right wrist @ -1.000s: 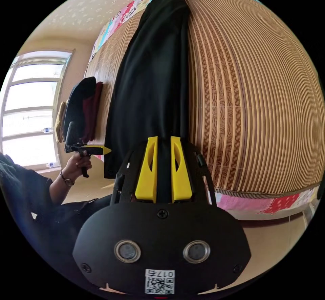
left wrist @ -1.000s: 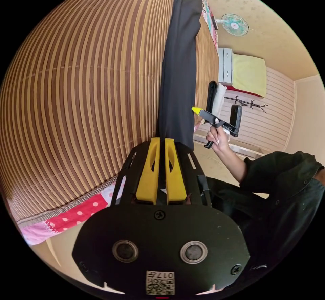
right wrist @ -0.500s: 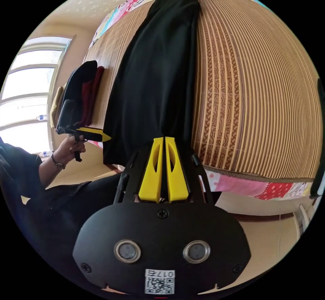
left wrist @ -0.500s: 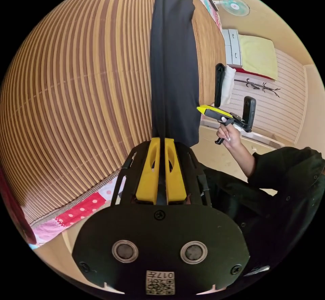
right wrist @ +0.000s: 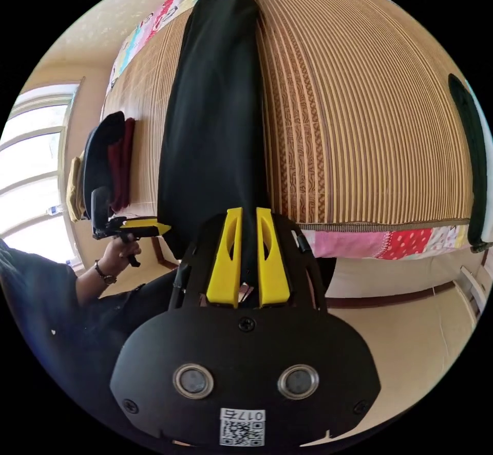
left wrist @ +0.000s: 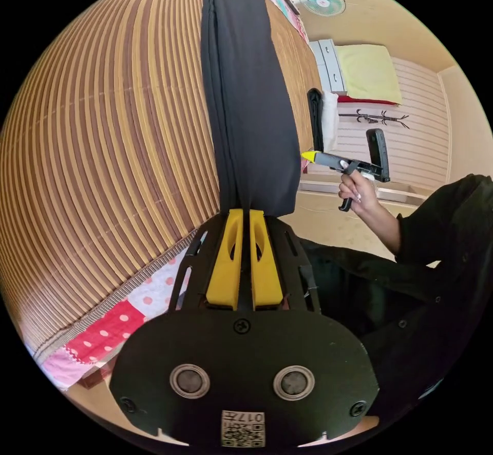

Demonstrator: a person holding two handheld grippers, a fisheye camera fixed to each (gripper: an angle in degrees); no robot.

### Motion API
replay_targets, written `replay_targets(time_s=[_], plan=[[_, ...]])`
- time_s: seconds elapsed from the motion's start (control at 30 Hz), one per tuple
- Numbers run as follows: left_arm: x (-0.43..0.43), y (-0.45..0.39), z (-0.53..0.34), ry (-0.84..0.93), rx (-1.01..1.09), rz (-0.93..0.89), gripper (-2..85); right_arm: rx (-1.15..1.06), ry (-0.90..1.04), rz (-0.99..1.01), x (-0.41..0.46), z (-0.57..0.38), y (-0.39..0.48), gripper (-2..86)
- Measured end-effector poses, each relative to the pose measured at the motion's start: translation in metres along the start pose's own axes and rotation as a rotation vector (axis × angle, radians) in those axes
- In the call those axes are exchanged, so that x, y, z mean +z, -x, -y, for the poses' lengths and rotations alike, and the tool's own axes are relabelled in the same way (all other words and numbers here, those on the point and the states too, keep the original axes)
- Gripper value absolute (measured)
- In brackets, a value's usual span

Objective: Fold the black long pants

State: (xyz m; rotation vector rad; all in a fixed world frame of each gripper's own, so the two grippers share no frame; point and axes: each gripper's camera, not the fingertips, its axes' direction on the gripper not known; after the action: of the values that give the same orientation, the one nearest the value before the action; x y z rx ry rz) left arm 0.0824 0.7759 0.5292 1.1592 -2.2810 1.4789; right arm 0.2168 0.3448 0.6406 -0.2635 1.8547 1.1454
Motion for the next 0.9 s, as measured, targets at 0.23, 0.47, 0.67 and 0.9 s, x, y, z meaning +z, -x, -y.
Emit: replay_targets(time_s=[0.23, 0.47, 0.67, 0.9], plan=[[-0.004, 0.015, 0.002, -0.017, -0.045, -0.047, -0.2, -0.283, -0.224, -0.032, -0.041, 0.137, 0.059, 6.7], [-0.011, 0.016, 0.002, -0.051, -0.044, -0.033, -0.2, -0.426, -0.361, 0.165, -0.010, 0.374, 0.135, 6.5], [-0.017, 0.020, -0.004, -0.121, -0.059, -0.048, -0.2, -0.272, -0.333, -0.031, 0.033, 0.452, 0.150, 7.3], [-0.029, 0.037, -0.009, -0.181, -0.018, -0.254, -0.2, -0.285, -0.450, -0.171, 0.018, 0.433, 0.173, 3.0]])
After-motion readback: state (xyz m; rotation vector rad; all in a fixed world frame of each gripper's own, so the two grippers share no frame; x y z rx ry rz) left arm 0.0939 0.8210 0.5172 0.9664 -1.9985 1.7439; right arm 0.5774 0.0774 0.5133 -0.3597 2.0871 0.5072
